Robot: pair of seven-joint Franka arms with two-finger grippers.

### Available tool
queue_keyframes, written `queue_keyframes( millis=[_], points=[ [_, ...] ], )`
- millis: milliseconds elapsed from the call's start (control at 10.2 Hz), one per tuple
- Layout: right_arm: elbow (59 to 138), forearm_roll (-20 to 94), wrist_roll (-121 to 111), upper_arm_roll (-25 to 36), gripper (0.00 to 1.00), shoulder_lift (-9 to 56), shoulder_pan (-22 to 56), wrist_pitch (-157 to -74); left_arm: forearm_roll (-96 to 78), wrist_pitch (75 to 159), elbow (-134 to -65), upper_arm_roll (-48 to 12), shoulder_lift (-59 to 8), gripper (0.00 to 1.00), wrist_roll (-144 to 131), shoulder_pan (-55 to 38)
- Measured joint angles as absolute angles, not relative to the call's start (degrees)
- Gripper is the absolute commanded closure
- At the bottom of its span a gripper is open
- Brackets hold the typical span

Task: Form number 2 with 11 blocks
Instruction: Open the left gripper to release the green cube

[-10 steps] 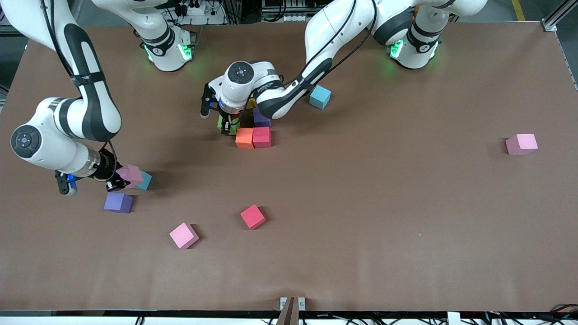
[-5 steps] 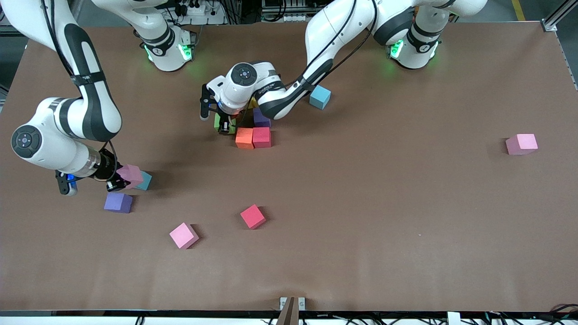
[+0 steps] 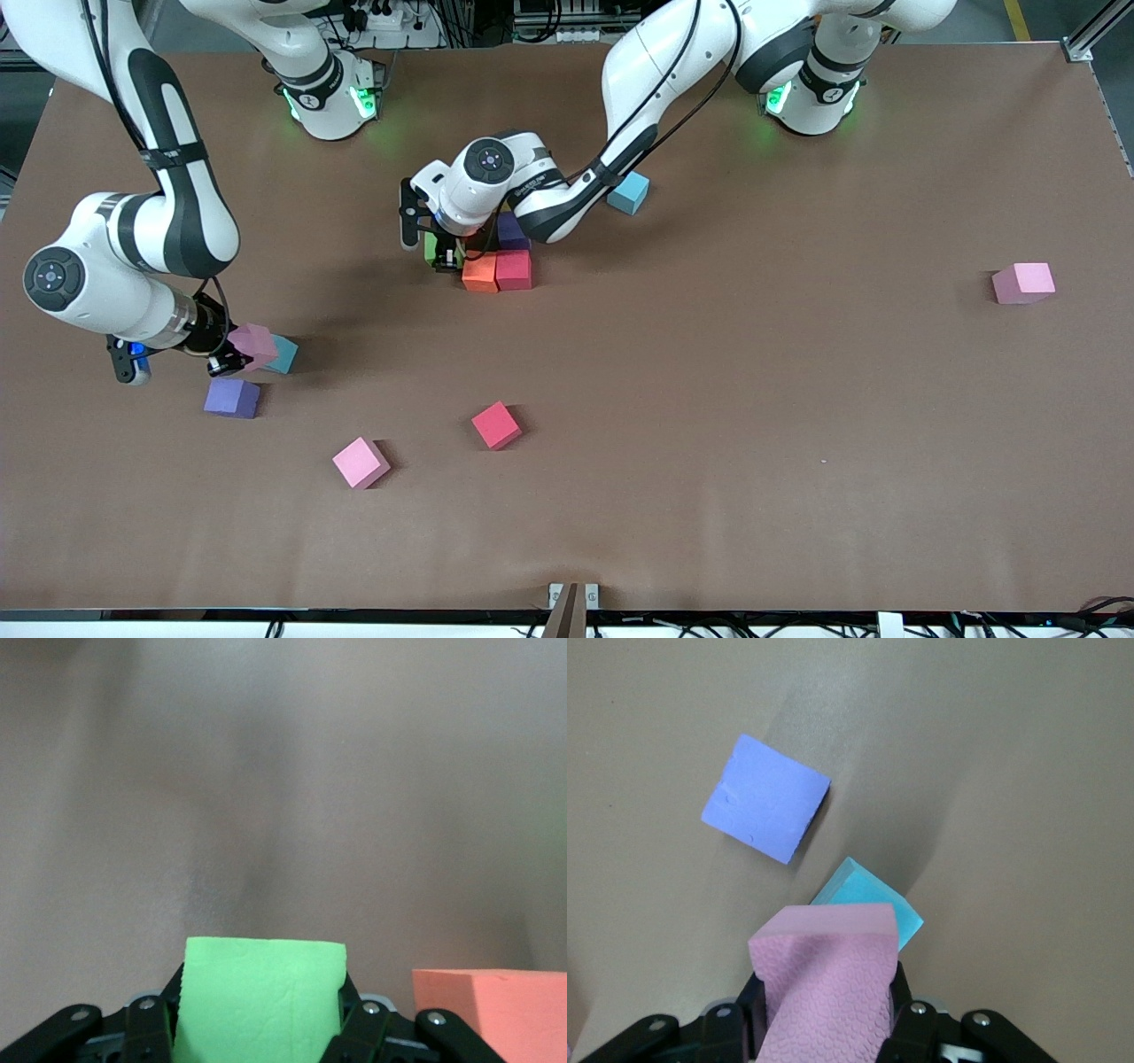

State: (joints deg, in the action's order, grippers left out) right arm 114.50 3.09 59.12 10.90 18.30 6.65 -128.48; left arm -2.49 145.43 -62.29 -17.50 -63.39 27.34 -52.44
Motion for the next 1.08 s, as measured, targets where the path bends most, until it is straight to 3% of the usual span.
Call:
queue_keyframes(
  millis=[1076],
  points=[
    [111.7,-0.2,56.5,10.6,1.0,21.5,7.2,-128.7,-2.5,148.1,-62.4,-16.6,-63.6,1.0,36.6,-52.2]
  ],
)
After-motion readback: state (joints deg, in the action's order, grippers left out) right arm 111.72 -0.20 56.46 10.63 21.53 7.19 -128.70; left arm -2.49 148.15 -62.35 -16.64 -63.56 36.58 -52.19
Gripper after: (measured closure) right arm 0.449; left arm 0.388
